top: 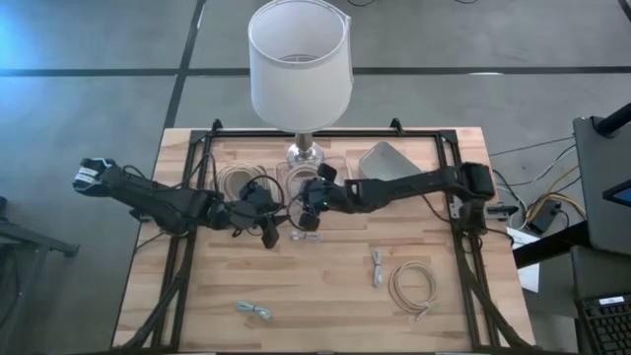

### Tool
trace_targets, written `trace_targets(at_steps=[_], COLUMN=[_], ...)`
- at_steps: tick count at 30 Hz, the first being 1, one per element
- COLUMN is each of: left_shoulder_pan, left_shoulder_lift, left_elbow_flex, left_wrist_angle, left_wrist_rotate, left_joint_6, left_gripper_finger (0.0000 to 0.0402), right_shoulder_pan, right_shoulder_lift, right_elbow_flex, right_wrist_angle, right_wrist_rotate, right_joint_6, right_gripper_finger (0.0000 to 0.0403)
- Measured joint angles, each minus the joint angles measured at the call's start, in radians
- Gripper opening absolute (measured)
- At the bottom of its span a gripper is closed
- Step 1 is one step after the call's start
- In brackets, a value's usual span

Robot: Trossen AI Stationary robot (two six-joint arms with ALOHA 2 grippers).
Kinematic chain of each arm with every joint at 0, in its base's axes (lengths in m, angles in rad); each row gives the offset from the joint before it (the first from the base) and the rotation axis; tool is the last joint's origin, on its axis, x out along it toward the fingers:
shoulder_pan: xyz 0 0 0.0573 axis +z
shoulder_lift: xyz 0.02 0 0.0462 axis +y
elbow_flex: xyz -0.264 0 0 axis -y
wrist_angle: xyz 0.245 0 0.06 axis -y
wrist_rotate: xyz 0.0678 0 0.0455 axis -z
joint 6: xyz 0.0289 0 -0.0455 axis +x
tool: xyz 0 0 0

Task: Pick & Place USB Port
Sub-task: Put the light brown hdmi cable into the transparent bin

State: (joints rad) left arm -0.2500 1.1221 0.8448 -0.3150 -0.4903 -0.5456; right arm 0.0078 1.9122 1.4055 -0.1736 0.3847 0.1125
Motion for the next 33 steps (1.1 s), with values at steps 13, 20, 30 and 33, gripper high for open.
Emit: trace_targets(at_steps=[13, 20, 30, 33], left_shoulder_pan=[-0.159, -0.240, -0.247, -0.247], left_shoulder_lift=[-0.016, -0.018, -0.019, -0.019], left_elbow_flex=[0.000, 0.000, 0.000, 0.000], left_wrist_angle=[0.026, 0.025, 0.022, 0.022], left_wrist_rotate=[-0.203, -0.219, -0.219, -0.219], left_joint_6=[0.163, 0.291, 0.366, 0.367], left_gripper_finger=[0.0154, 0.0154, 0.0152, 0.0152], right_shoulder_pan=[0.243, 0.443, 0.725, 0.762], right_shoulder_lift=[-0.357, -0.557, -0.576, -0.557], right_elbow_flex=[-0.252, -0.499, -0.687, -0.691], right_wrist_angle=[-0.216, -0.211, -0.198, -0.206], right_wrist_rotate=[0.035, 0.037, 0.056, 0.061], right_joint_6=[0.219, 0.519, 0.994, 1.050], right_gripper_finger=[0.0132, 0.0139, 0.0135, 0.0135])
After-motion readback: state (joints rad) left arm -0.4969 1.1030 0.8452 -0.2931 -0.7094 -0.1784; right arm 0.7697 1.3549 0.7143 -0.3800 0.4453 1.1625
